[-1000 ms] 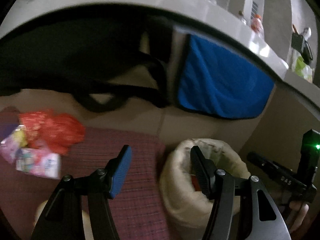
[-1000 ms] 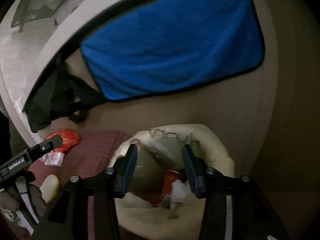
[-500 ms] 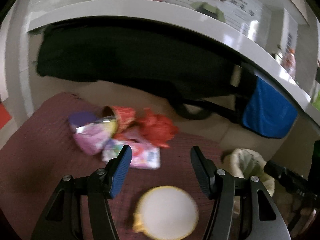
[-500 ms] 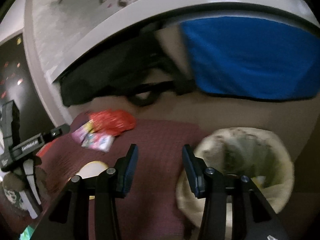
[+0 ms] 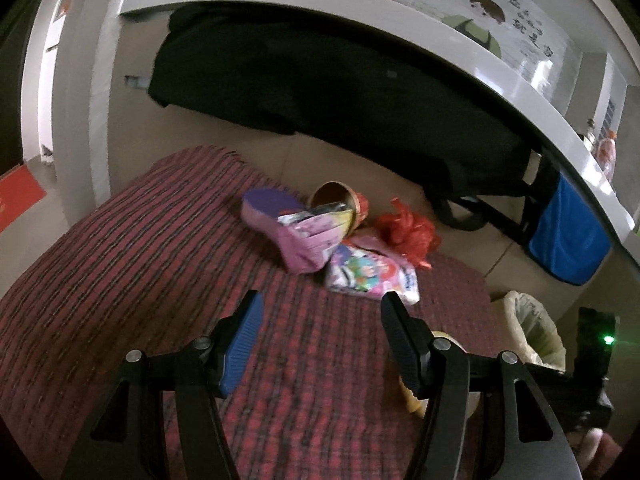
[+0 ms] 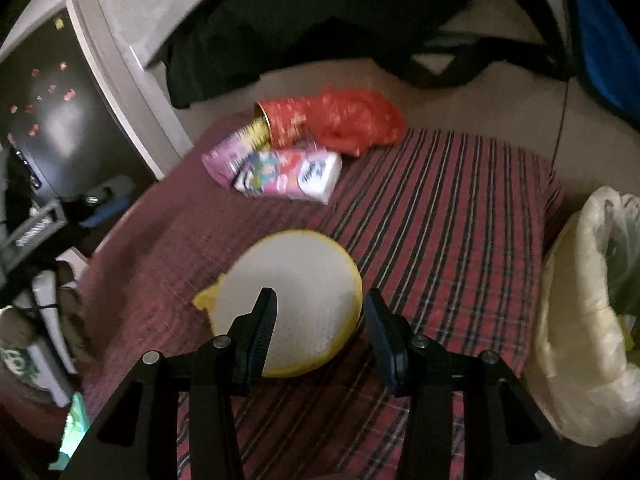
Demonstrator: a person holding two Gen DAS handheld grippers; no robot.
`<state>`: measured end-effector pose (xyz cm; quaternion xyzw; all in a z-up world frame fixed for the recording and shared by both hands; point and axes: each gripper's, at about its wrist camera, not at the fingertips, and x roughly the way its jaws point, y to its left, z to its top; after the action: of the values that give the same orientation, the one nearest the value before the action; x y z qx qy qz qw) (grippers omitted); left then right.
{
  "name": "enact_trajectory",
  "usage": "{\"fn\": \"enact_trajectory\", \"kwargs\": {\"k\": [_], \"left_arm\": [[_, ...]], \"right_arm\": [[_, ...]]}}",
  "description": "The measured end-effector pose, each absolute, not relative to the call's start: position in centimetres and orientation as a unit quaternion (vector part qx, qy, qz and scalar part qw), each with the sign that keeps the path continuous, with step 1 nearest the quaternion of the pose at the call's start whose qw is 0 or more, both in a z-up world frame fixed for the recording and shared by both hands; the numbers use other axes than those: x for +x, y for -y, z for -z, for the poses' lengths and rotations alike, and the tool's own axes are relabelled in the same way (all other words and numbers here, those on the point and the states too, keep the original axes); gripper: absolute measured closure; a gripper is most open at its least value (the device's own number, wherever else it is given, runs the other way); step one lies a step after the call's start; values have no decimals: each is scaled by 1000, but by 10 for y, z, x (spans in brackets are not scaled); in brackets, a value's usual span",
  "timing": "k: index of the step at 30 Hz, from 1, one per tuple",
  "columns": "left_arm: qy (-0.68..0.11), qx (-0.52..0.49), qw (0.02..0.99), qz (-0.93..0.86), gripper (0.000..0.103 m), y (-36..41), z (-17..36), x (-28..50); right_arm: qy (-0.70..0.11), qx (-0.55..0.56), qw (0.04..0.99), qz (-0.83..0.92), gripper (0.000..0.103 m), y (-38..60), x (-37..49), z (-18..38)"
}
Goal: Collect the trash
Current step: 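Move the right tool to the round yellow-rimmed lid and grasp it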
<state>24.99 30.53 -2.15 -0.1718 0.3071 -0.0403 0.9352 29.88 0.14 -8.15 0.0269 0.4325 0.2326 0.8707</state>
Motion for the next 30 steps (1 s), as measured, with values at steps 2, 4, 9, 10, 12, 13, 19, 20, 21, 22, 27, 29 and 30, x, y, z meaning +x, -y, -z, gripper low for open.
{"fn": "enact_trajectory", "kwargs": {"k": [2, 4, 9, 10, 12, 13, 19, 20, 21, 22, 27, 29, 30], "left_arm": [[-310, -177, 933, 44, 42, -315, 25, 246], [-311, -181, 932, 42, 42, -323, 28, 242], [-315, -195, 928, 42, 42, -340, 36, 236], [-315, -196, 928, 42, 42, -342, 37, 235], [-315, -198, 927, 42, 42, -347, 38, 232], [-315, -199, 927, 42, 42, -349, 39, 231], [-309, -209, 927, 40, 42, -363, 39, 221], [-308, -210, 927, 38, 42, -366, 39, 218], [-307, -211, 927, 37, 42, -369, 39, 217], [-307, -212, 927, 36, 42, -371, 39, 215], [-308, -219, 925, 31, 42, -378, 41, 211], [-310, -220, 924, 33, 42, -378, 43, 211], [-312, -220, 924, 35, 42, -378, 44, 212]], "right_arm": [[-443, 40, 868, -221, 60, 0, 303, 92], [-445, 55, 867, -216, 60, 0, 308, 96], [-448, 58, 864, -222, 66, -11, 311, 94], [-445, 52, 864, -229, 68, -19, 310, 90], [-431, 34, 870, -237, 69, -32, 305, 81], [-426, 27, 871, -242, 69, -38, 302, 77], [-395, 1, 876, -278, 69, -76, 285, 50], [-387, -2, 877, -284, 69, -82, 281, 45], [-380, -5, 878, -291, 69, -87, 278, 40], [-377, -6, 878, -296, 69, -90, 275, 37], [-380, -9, 866, -325, 72, -110, 272, 34], [-394, -16, 859, -325, 76, -121, 275, 44], [-395, -24, 860, -321, 79, -125, 276, 48]]}}
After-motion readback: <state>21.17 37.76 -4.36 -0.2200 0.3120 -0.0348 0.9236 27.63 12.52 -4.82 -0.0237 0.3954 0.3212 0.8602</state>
